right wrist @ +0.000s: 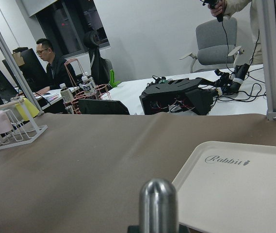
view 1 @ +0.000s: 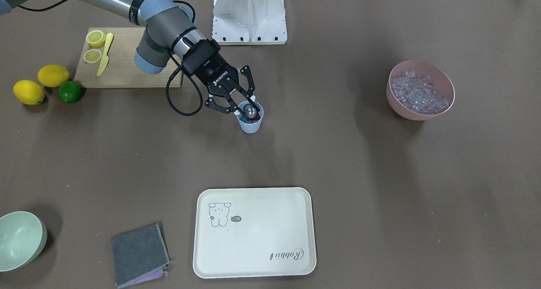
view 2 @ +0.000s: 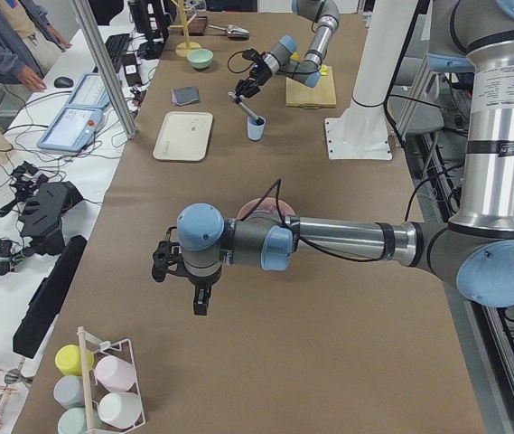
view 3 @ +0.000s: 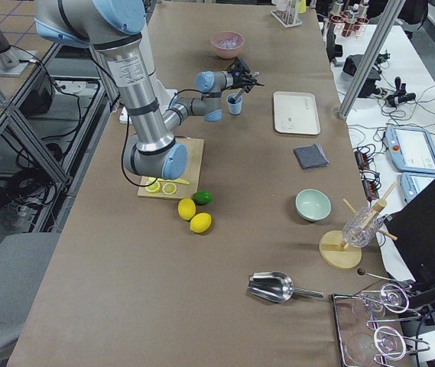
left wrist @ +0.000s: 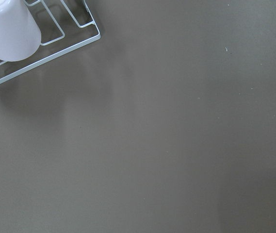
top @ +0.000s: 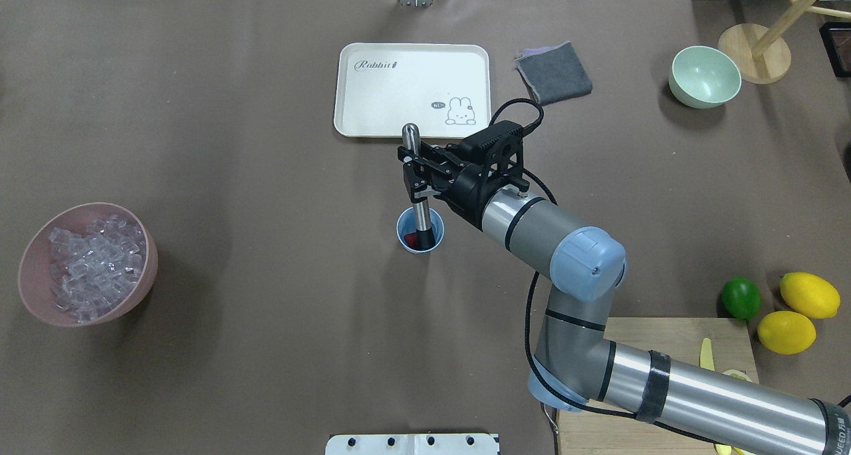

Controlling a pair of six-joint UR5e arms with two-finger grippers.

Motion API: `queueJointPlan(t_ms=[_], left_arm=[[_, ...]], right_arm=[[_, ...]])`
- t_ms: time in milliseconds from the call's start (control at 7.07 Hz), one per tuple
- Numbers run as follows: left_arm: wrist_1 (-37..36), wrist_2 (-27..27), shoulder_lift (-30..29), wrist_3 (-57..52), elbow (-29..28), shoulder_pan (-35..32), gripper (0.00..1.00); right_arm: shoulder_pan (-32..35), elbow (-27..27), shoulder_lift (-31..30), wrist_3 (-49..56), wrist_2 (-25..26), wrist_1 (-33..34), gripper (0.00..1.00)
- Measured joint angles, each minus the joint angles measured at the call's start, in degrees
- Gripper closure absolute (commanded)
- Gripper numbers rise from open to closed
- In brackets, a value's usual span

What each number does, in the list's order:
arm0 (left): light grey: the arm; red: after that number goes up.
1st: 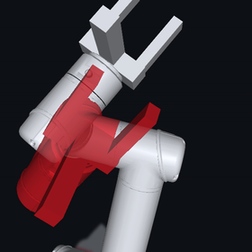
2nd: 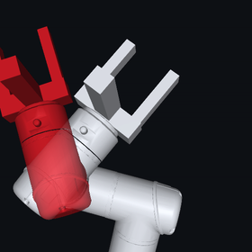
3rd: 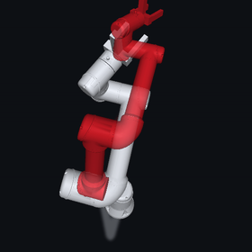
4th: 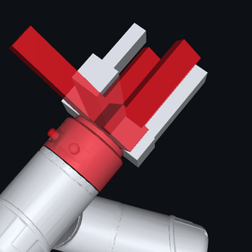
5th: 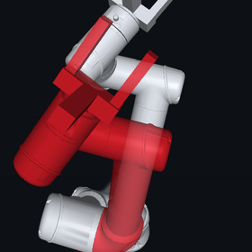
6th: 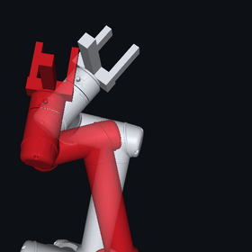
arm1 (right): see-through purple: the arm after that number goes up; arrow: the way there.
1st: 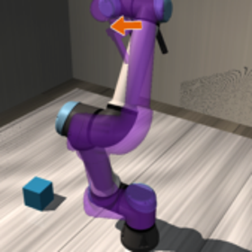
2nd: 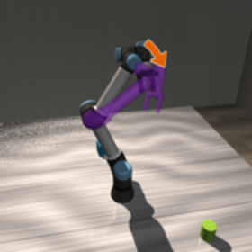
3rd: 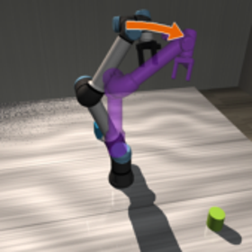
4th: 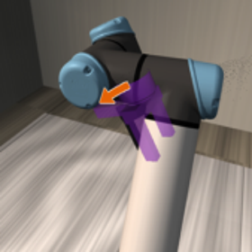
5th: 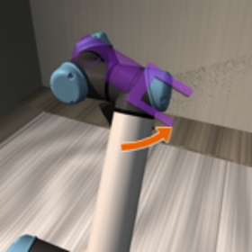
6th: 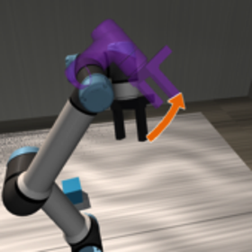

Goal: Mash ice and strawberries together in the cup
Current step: 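Lower the pestle into the cup and press down on the contents, then lift the pestle out of the cup with the right gripper, then carry the pestle back and stand it upright on the table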

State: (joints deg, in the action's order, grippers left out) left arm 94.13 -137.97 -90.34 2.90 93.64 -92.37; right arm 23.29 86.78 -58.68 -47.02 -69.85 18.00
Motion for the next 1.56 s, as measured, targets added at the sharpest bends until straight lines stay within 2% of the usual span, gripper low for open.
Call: queueJointPlan(t_ms=[425,566,708,849,1132,1274,1557], left_arm=[[0.0,0.07,-0.23,0.08,-0.11,0.0,0.03],[0.0,0.07,-0.26,0.08,-0.12,0.0,0.03],[0.0,0.05,-0.26,0.08,-0.11,0.0,0.03],[0.0,0.01,-0.19,0.09,-0.07,0.0,0.03],[0.0,0.04,-0.04,0.09,-0.11,0.0,0.03],[0.02,0.04,0.06,0.09,0.0,0.0,0.03],[0.08,-0.09,0.23,0.09,0.24,0.0,0.03]], right_arm=[[2.14,0.19,2.35,-0.51,-0.33,0.17,1.0],[4.15,1.48,2.56,-1.3,-2.12,1.49,1.0],[7.07,5.12,1.31,-2.28,-6.4,6.38,1.0],[10.38,9.57,-1.87,-3.25,-12.5,12.61,1.0],[18.37,12.79,-9.26,-5.27,-27.19,18.73,1.0],[22.58,12.59,-12.31,-7.08,-35.15,22.42,1.0],[29.79,9.4,-14.03,-9.06,-49.97,33.91,1.0]])
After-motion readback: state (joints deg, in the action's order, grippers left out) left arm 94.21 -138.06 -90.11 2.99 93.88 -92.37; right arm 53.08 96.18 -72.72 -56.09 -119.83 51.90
